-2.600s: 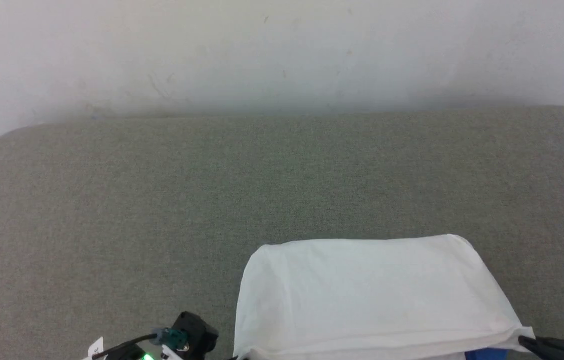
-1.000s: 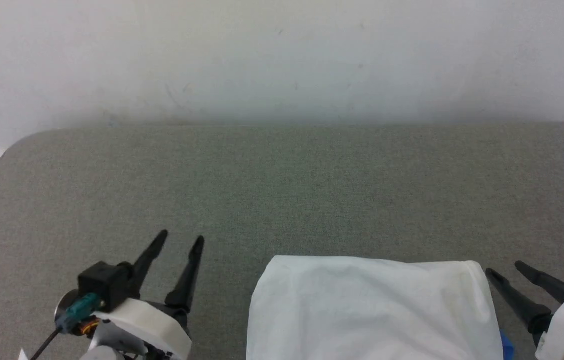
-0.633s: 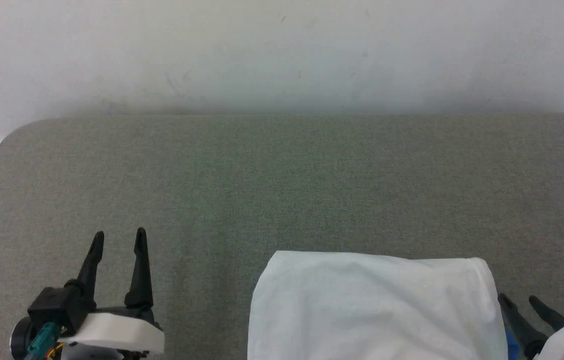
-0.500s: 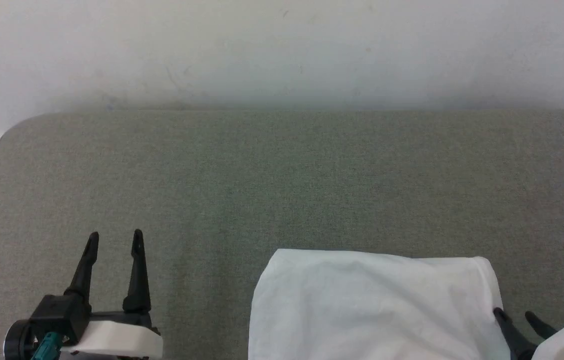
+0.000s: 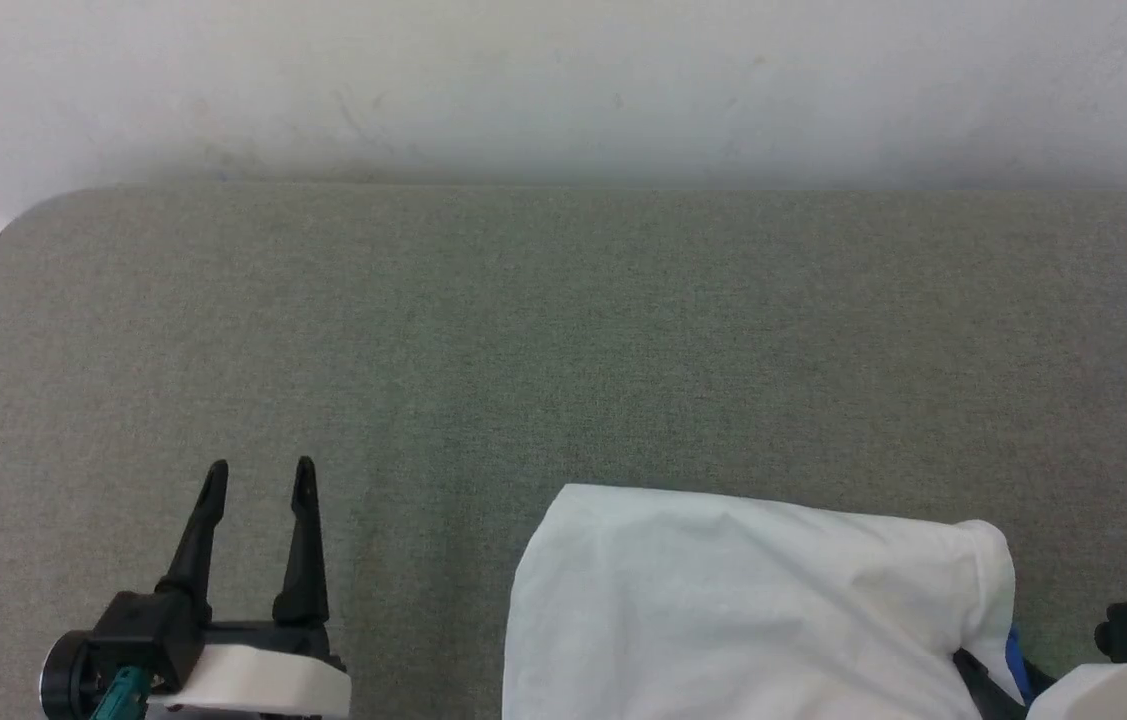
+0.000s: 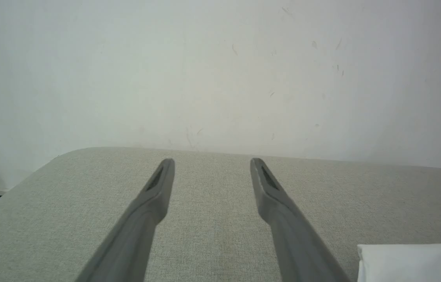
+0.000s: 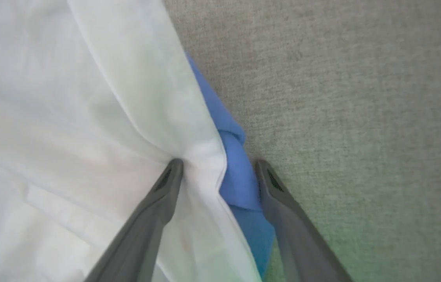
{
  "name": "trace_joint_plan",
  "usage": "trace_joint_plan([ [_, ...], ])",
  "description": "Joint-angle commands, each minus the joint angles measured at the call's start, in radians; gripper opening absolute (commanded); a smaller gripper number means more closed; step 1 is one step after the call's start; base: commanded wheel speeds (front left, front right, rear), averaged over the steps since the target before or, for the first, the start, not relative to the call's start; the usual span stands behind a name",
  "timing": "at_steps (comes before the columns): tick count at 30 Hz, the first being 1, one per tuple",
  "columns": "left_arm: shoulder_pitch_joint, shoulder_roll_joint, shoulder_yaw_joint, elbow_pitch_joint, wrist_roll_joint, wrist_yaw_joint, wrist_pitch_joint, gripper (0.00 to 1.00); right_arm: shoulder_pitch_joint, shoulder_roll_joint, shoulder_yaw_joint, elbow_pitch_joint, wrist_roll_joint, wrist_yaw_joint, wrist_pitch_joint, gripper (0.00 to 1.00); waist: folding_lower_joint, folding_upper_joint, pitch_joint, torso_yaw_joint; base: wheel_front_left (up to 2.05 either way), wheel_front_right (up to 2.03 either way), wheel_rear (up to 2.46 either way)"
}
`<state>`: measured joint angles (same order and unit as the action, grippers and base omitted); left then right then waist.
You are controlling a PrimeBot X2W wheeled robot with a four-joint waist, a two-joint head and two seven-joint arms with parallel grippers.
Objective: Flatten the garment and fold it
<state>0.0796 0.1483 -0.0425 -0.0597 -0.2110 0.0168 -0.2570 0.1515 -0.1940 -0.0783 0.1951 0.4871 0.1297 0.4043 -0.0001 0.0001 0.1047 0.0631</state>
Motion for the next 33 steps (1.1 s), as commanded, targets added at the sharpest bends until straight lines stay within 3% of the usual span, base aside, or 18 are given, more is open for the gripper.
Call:
trace_joint_plan([
  [1,-0.016,-0.011,0.011,0.005,0.016,-0.013,-0.005,1.0,0.005,0.031,0.057,0.052,0.017,0.001,0.033,1.0,0.0001,-0.0001,0.012,0.006,0.0,0.0,0.0],
  [2,-0.019,-0.017,0.016,0.008,0.021,-0.02,-0.005,1.0,0.003,0.029,0.074,0.061,0.025,0.001,0.038,0.47,0.0001,-0.0001,0.016,0.007,0.0,0.0,0.0],
  [3,-0.021,-0.022,0.021,0.01,0.027,-0.027,-0.005,1.0,0.001,0.027,0.089,0.068,0.034,0.001,0.039,0.02,0.0001,-0.0001,0.018,0.008,0.0,0.0,0.0],
  [9,-0.02,-0.045,0.05,0.025,0.051,-0.056,-0.005,1.0,-0.029,0.001,0.119,0.074,0.075,0.001,-0.02,0.0,0.0001,-0.0001,0.013,0.002,0.0,0.0,0.0],
  [16,-0.013,-0.064,0.066,0.041,0.067,-0.08,-0.005,1.0,-0.085,-0.064,0.009,0.065,0.105,0.001,-0.1,0.0,0.0001,-0.0001,-0.003,-0.014,0.0,0.0,0.0],
  [26,-0.011,-0.081,0.07,0.052,0.075,-0.097,-0.005,1.0,-0.129,-0.148,-0.192,0.152,0.105,0.001,-0.088,0.0,0.0001,-0.0001,-0.016,-0.025,0.0,0.0,0.0],
  [33,0.005,-0.089,0.078,0.061,0.076,-0.105,-0.005,1.0,-0.114,-0.158,-0.189,0.121,0.088,0.001,-0.061,0.0,0.0001,-0.0001,-0.046,-0.039,0.0,0.0,0.0],
])
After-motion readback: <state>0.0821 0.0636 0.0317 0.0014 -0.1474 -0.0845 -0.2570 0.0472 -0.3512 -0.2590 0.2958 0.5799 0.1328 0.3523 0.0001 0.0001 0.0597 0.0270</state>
